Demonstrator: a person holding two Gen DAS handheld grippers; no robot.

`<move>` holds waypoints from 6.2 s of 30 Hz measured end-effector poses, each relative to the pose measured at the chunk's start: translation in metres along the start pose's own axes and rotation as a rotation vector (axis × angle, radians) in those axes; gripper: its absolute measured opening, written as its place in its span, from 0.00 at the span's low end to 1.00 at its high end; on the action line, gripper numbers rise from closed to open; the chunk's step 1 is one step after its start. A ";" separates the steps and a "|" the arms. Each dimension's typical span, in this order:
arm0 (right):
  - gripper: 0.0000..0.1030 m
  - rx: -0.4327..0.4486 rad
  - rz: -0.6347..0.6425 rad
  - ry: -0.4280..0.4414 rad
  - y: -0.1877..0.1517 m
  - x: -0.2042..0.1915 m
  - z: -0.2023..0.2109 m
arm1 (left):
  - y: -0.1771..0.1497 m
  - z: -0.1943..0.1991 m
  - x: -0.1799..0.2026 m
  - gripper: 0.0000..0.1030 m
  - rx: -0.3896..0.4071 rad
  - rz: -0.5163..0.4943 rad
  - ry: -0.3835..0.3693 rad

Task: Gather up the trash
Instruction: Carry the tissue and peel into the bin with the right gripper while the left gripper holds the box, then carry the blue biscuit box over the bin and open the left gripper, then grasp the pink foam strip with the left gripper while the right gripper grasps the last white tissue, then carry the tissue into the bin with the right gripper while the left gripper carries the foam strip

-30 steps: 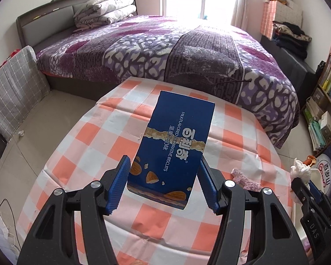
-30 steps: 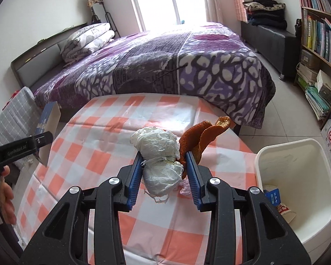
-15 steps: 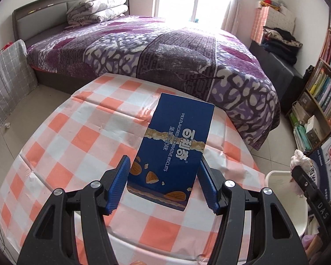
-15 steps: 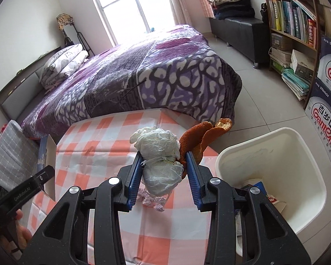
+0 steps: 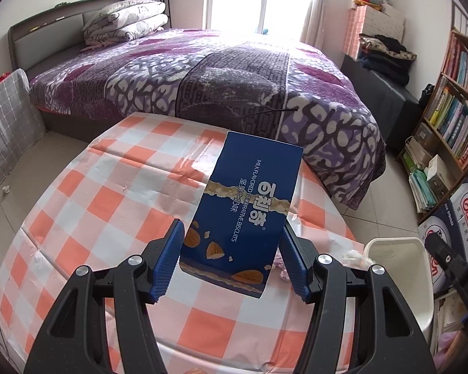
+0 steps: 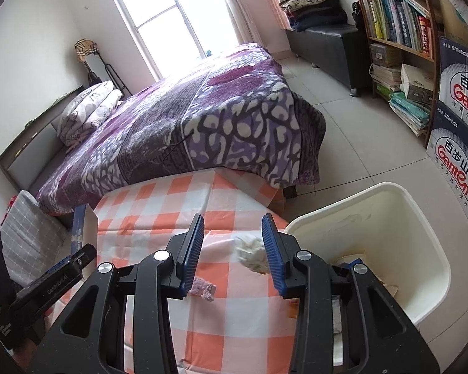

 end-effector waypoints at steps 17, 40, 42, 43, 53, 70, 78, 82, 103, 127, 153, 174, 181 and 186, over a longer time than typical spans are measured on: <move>0.67 -0.136 -0.052 -0.017 -0.017 -0.004 -0.033 | 0.001 -0.009 -0.043 0.58 -0.062 0.023 0.015; 0.93 0.122 -0.120 -0.220 0.020 0.044 0.024 | -0.023 -0.012 0.058 0.58 -0.152 -0.097 -0.216; 0.93 0.180 -0.169 -0.247 0.030 0.063 0.042 | -0.032 -0.012 0.084 0.58 -0.179 -0.118 -0.263; 0.93 0.196 -0.193 -0.253 0.035 0.071 0.047 | -0.037 -0.011 0.097 0.58 -0.197 -0.123 -0.291; 0.93 0.314 -0.432 -0.284 0.055 0.164 0.110 | -0.083 -0.012 0.209 0.65 -0.362 -0.161 -0.515; 0.93 0.016 -0.386 -0.168 0.039 0.146 0.050 | -0.047 -0.090 0.059 0.73 -0.433 0.237 -0.012; 0.93 -0.069 -0.309 -0.159 0.026 0.115 0.024 | -0.056 -0.119 0.030 0.72 -0.462 0.447 0.099; 0.93 -0.102 -0.273 -0.176 0.018 0.107 0.013 | -0.070 -0.130 0.038 0.65 -0.519 0.438 0.138; 0.93 -0.360 -0.101 -0.101 -0.070 -0.007 -0.105 | -0.060 -0.044 -0.093 0.25 -0.394 0.245 0.059; 0.46 -0.178 0.150 0.067 -0.062 -0.096 -0.088 | -0.011 -0.006 -0.138 0.25 -0.102 0.231 0.149; 0.47 0.109 0.277 -0.004 -0.015 -0.100 -0.001 | 0.012 0.042 -0.065 0.26 0.150 0.078 0.196; 0.47 0.134 0.136 -0.123 0.016 -0.016 0.024 | 0.000 0.043 0.014 0.26 0.153 -0.023 0.119; 0.47 0.136 0.064 -0.201 0.027 0.024 0.032 | -0.007 0.044 0.035 0.26 0.146 -0.056 0.091; 0.48 0.138 0.010 -0.267 0.033 0.055 0.040 | -0.012 0.045 0.053 0.26 0.140 -0.080 0.064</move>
Point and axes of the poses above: each gripper's, at about its wrist camera, not at the fingertips, and z roughly against the way its jaws point, x to its right, y to its top, the point moved 4 cm from there along -z, roughly the way its jaws point, and after that the axes turned 7 degrees about x, right-handed, at the moved point
